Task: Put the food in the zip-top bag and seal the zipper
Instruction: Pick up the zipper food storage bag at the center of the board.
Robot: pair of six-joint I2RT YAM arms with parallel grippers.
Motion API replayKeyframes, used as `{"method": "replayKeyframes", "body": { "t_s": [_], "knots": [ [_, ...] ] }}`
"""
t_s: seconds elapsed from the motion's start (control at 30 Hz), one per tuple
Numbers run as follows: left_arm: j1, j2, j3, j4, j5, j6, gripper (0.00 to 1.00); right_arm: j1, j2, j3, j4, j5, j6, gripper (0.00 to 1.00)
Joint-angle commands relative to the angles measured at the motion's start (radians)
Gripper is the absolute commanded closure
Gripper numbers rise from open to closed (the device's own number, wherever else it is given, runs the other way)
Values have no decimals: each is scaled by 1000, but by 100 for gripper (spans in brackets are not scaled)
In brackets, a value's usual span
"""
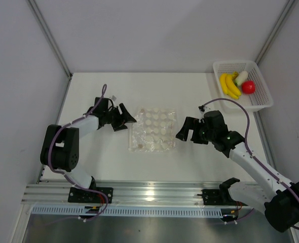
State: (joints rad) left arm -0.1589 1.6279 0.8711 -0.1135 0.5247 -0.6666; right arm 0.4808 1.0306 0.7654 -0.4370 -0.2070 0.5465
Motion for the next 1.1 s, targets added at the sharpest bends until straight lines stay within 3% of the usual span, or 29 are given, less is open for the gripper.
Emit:
{"method": "replayKeyframes", "body": {
  "t_s": [0.0, 0.3, 0.47, 0.57, 0.6, 0.67, 0.77, 0.97, 1.03, 1.07],
  "knots": [
    [-4, 44, 55, 61, 29, -21, 25, 4, -27, 28, -2, 31, -10, 1],
    [-8, 122, 39, 324, 207, -91, 30, 4, -20, 25, 1, 38, -13, 1],
    [-21, 139, 25, 412, 258, -123, 41, 4, -9, 25, 9, 34, -8, 1],
    [-45, 167, 54, 396, 288, -111, 55, 4, -4, 25, 15, 31, -2, 0],
    [-51, 171, 58, 388, 291, -104, 66, 5, -1, 25, 20, 28, 1, 1],
    [-73, 181, 68, 380, 290, -100, 73, 7, 2, 26, 23, 27, 3, 1],
    [-100, 187, 81, 376, 301, -106, 99, 8, 6, 26, 24, 31, 6, 1],
    [-194, 110, 101, 279, 213, -120, 99, 71, 19, 35, 21, 80, 1, 0],
    [-231, 43, 117, 170, 141, -128, 99, 110, 23, 54, 17, 113, 3, 0],
    [-273, 20, 126, 114, 36, -129, 99, 128, 31, 63, 9, 162, 6, 1]
  ]
}}
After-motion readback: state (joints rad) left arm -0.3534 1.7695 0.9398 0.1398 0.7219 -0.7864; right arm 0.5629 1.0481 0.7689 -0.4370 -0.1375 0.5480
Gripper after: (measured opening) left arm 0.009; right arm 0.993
